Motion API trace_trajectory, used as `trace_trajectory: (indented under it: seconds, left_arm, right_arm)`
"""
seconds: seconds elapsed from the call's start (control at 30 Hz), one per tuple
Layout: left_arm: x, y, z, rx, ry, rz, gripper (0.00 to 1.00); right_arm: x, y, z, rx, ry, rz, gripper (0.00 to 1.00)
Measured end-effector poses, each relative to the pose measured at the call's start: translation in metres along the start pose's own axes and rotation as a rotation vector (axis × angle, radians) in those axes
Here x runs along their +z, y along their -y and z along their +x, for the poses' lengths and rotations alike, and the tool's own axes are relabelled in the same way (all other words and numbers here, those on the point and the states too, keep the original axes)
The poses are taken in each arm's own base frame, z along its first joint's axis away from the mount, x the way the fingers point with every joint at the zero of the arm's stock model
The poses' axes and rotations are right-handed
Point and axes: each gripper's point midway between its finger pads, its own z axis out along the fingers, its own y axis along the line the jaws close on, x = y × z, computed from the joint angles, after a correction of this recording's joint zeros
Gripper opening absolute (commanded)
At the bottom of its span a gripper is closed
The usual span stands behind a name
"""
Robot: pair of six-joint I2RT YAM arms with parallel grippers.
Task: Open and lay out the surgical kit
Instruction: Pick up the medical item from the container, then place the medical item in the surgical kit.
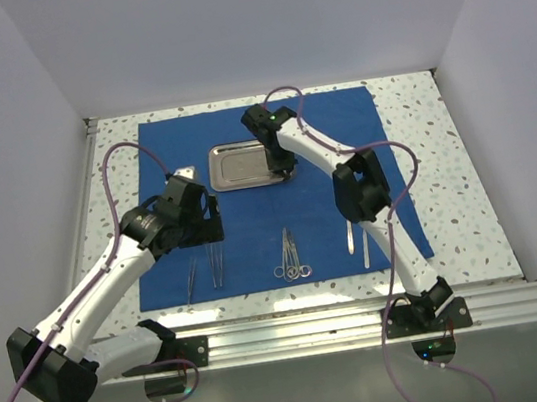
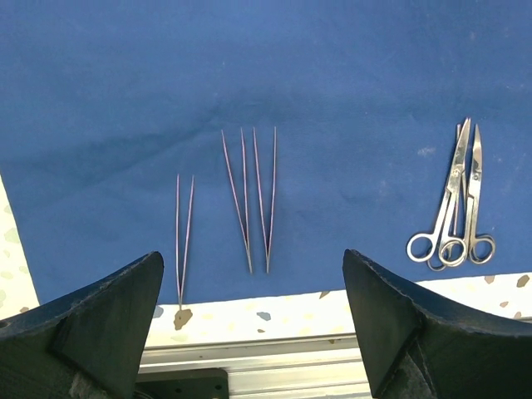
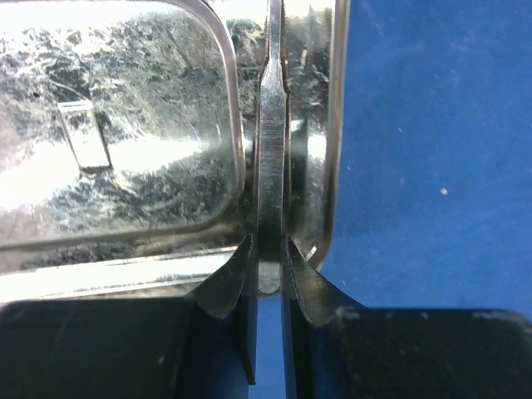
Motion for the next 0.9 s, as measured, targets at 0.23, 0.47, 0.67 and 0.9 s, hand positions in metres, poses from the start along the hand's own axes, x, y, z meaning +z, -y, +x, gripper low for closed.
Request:
trace_trajectory:
  seconds: [0.23,0.47,0.67,0.9]
  left_arm:
    - [0.004,0.005,-0.002,0.000,-0.002,0.017,0.92]
    - [0.015,0.012,-0.004,0.012,-0.014,0.021,0.91]
    - [0.031,0.022,-0.012,0.037,-0.046,0.009,0.91]
    - [0.029,0.041,-0.046,0.049,0.002,0.037,0.91]
  right_arm:
    - [-0.029,0.013,-0.015,0.013,0.001,-0.015,0.00]
    - [-0.076,0.068,-0.003,0.046,-0.007,0.009,0.00]
    - [-0.114,0.129,0.079,0.050,-0.040,0.024,0.00]
    - [-0.098,0.162,0.196,0.065,-0.173,-0.014,0.04]
